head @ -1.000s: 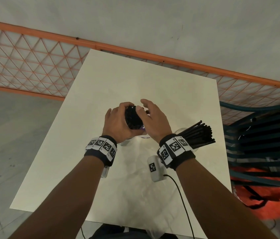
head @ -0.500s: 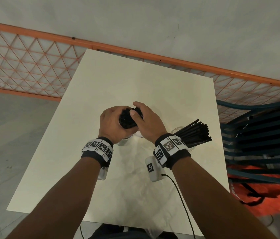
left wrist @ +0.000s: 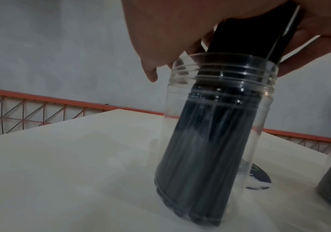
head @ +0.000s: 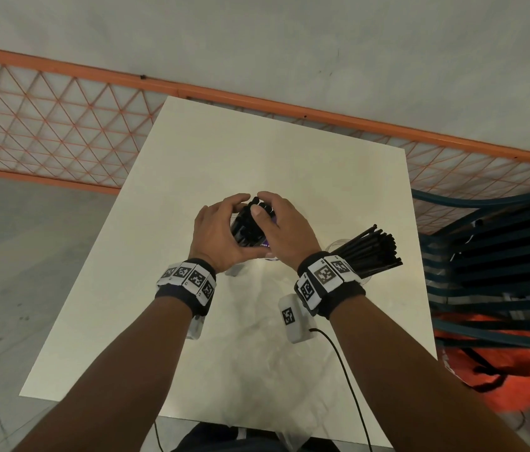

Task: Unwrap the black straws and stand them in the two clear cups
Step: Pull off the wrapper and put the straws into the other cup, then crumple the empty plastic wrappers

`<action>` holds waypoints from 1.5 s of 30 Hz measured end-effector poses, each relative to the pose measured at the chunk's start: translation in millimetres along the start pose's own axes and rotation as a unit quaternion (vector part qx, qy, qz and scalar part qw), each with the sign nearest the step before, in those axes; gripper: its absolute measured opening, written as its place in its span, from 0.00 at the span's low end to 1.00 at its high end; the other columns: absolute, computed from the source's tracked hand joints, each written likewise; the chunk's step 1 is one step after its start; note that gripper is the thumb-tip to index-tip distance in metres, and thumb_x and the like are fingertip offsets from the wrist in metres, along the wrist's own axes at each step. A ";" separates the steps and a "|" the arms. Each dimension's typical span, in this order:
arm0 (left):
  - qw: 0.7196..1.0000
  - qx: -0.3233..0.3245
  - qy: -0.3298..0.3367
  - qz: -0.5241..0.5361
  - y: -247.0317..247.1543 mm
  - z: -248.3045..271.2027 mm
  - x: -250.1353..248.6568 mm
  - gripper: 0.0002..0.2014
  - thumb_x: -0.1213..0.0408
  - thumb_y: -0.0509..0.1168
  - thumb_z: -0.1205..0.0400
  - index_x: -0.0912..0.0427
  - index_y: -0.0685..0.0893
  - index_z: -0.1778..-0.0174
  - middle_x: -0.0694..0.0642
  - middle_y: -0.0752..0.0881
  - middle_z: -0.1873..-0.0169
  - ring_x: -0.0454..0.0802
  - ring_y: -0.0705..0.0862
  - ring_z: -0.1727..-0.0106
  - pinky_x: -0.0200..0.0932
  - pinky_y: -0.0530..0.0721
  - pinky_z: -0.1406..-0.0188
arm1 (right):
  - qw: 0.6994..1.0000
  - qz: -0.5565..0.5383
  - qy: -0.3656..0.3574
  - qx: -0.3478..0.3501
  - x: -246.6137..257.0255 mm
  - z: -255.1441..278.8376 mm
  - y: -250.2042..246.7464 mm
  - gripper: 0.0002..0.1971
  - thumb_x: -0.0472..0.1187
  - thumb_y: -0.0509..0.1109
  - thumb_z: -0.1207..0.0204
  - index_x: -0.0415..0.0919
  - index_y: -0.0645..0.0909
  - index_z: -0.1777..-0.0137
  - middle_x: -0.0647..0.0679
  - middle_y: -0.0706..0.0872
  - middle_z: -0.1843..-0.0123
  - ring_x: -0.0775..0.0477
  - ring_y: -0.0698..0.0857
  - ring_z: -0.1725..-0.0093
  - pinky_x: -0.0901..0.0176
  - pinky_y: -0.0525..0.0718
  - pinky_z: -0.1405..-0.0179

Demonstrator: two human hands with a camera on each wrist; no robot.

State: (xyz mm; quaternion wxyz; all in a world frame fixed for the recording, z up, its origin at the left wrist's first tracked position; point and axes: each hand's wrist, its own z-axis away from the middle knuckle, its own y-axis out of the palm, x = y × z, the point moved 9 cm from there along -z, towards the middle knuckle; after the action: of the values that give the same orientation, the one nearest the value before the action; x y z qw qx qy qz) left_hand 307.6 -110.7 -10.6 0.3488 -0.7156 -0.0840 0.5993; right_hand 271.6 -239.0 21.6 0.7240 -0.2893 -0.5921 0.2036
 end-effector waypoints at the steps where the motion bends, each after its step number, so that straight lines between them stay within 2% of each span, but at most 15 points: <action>1: 1.000 0.003 0.000 -0.003 -0.1 0.1 -1.6 0.57 0.25 0.72 0.50 0.44 0.70 0.24 0.47 0.84 0.35 0.54 0.78 0.31 0.62 0.69 0.23 | 1.000 0.000 0.000 -0.003 -0.4 0.4 -0.9 0.23 0.58 0.57 0.16 0.52 0.69 0.23 0.50 0.78 0.26 0.49 0.80 0.34 0.46 0.79 0.32; 9: 0.999 0.031 -0.007 0.005 0.7 0.9 -6.6 0.66 0.22 0.73 0.54 0.44 0.64 0.18 0.46 0.80 0.27 0.54 0.75 0.26 0.61 0.65 0.19 | 1.000 -0.021 0.005 -0.013 -5.3 3.3 -8.2 0.24 0.59 0.57 0.16 0.52 0.69 0.23 0.51 0.77 0.25 0.52 0.81 0.36 0.48 0.78 0.31; 15: 0.999 0.005 0.011 0.039 -11.0 4.5 -15.4 0.64 0.25 0.74 0.50 0.44 0.61 0.17 0.49 0.78 0.24 0.53 0.74 0.25 0.61 0.66 0.20 | 0.999 -0.027 0.004 -0.021 -3.6 9.7 -17.4 0.24 0.59 0.58 0.16 0.52 0.69 0.24 0.51 0.76 0.24 0.55 0.80 0.38 0.52 0.78 0.34; 18: 0.995 -0.061 0.034 0.078 -31.3 13.6 -25.5 0.50 0.32 0.74 0.38 0.47 0.69 0.21 0.49 0.79 0.27 0.48 0.76 0.26 0.52 0.70 0.25 | 0.999 -0.039 -0.002 -0.038 -1.6 19.2 -30.9 0.23 0.58 0.61 0.17 0.52 0.71 0.26 0.53 0.76 0.25 0.53 0.80 0.34 0.57 0.78 0.38; 20: 0.987 -0.137 0.059 0.065 -50.0 31.1 -38.1 0.31 0.38 0.71 0.28 0.50 0.78 0.31 0.47 0.83 0.36 0.47 0.80 0.35 0.50 0.78 0.32 | 0.997 -0.049 -0.009 -0.056 -0.2 30.9 -44.0 0.19 0.56 0.64 0.18 0.53 0.76 0.30 0.54 0.77 0.28 0.54 0.82 0.36 0.56 0.81 0.39; 22: 0.981 -0.164 0.070 0.078 -57.9 54.3 -47.1 0.14 0.46 0.69 0.22 0.49 0.82 0.46 0.47 0.87 0.50 0.48 0.85 0.48 0.53 0.83 0.46 | 0.995 -0.066 -0.012 -0.070 -1.1 47.0 -55.9 0.14 0.52 0.66 0.19 0.53 0.80 0.36 0.55 0.80 0.34 0.57 0.84 0.41 0.57 0.85 0.42; 25: 0.989 -0.075 0.065 0.107 -41.4 92.3 -47.7 0.07 0.47 0.68 0.21 0.44 0.81 0.59 0.41 0.86 0.67 0.46 0.84 0.65 0.50 0.86 0.62 | 0.995 -0.078 0.000 -0.058 -9.6 79.2 -63.8 0.07 0.47 0.68 0.19 0.52 0.84 0.44 0.57 0.85 0.44 0.62 0.85 0.49 0.65 0.84 0.50; 28: 0.997 0.054 0.052 0.001 -10.6 130.9 -33.8 0.14 0.36 0.65 0.24 0.42 0.82 0.59 0.37 0.86 0.67 0.41 0.84 0.68 0.50 0.87 0.65 | 0.997 -0.069 0.028 -0.037 -29.6 114.8 -65.2 0.04 0.47 0.68 0.19 0.53 0.85 0.50 0.57 0.90 0.56 0.58 0.86 0.55 0.65 0.82 0.54; 31: 0.970 0.226 -0.027 -0.087 36.2 164.9 -2.1 0.28 0.23 0.62 0.30 0.31 0.76 0.39 0.34 0.85 0.45 0.36 0.86 0.54 0.49 0.88 0.50 | 0.991 0.005 0.088 -0.096 -68.2 152.8 -82.2 0.04 0.49 0.69 0.21 0.54 0.83 0.56 0.58 0.89 0.57 0.61 0.85 0.59 0.64 0.80 0.57; 33: 0.940 0.315 -0.085 -0.100 69.8 186.3 18.0 0.48 0.18 0.64 0.37 0.28 0.59 0.22 0.41 0.74 0.24 0.43 0.84 0.35 0.51 0.84 0.36 | 0.969 0.048 0.181 -0.161 -108.6 182.4 -93.8 0.07 0.55 0.71 0.24 0.54 0.80 0.52 0.53 0.87 0.49 0.59 0.84 0.56 0.58 0.80 0.54; 35: 0.928 0.341 -0.117 -0.098 97.2 197.3 25.6 0.62 0.17 0.68 0.44 0.29 0.43 0.17 0.46 0.63 0.16 0.51 0.76 0.23 0.58 0.79 0.30 | 0.943 0.036 0.292 -0.158 -156.9 208.7 -80.0 0.26 0.63 0.75 0.31 0.53 0.76 0.38 0.45 0.79 0.33 0.46 0.84 0.44 0.49 0.82 0.43; 38: 0.929 0.336 -0.111 -0.108 134.3 198.2 20.0 0.68 0.21 0.73 0.47 0.27 0.35 0.19 0.51 0.61 0.15 0.57 0.72 0.20 0.64 0.78 0.29 | 0.926 -0.003 0.378 -0.022 -196.8 220.4 -19.3 0.56 0.71 0.78 0.42 0.60 0.52 0.17 0.39 0.59 0.16 0.35 0.73 0.24 0.42 0.75 0.29; 40: 0.933 0.332 -0.099 -0.094 154.1 194.8 14.0 0.67 0.30 0.79 0.42 0.27 0.34 0.19 0.54 0.62 0.17 0.59 0.75 0.23 0.62 0.81 0.33 | 0.933 -0.009 0.360 0.012 -198.6 212.1 9.7 0.57 0.70 0.77 0.39 0.63 0.45 0.16 0.42 0.58 0.15 0.35 0.71 0.22 0.43 0.75 0.30; 42: 0.936 0.331 -0.115 -0.031 169.3 192.7 10.6 0.66 0.40 0.82 0.37 0.31 0.36 0.17 0.54 0.63 0.18 0.59 0.78 0.26 0.56 0.82 0.35 | 0.943 -0.011 0.333 0.008 -193.4 202.5 25.3 0.48 0.66 0.74 0.32 0.63 0.50 0.17 0.44 0.64 0.18 0.38 0.75 0.25 0.46 0.77 0.32; 45: 0.926 0.357 -0.120 0.030 190.1 198.0 7.6 0.55 0.40 0.79 0.33 0.40 0.53 0.14 0.49 0.68 0.19 0.54 0.75 0.22 0.53 0.79 0.28 | 0.944 -0.121 0.306 0.009 -176.4 201.4 46.8 0.38 0.62 0.70 0.26 0.64 0.56 0.18 0.49 0.68 0.20 0.44 0.74 0.26 0.48 0.74 0.28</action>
State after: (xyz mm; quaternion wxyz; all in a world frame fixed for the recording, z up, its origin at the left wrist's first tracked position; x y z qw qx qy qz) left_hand 71.6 -168.8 -138.3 0.5505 -0.4689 0.1160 0.6809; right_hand 39.3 -280.5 -113.3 0.8921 -0.2569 -0.3710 0.0217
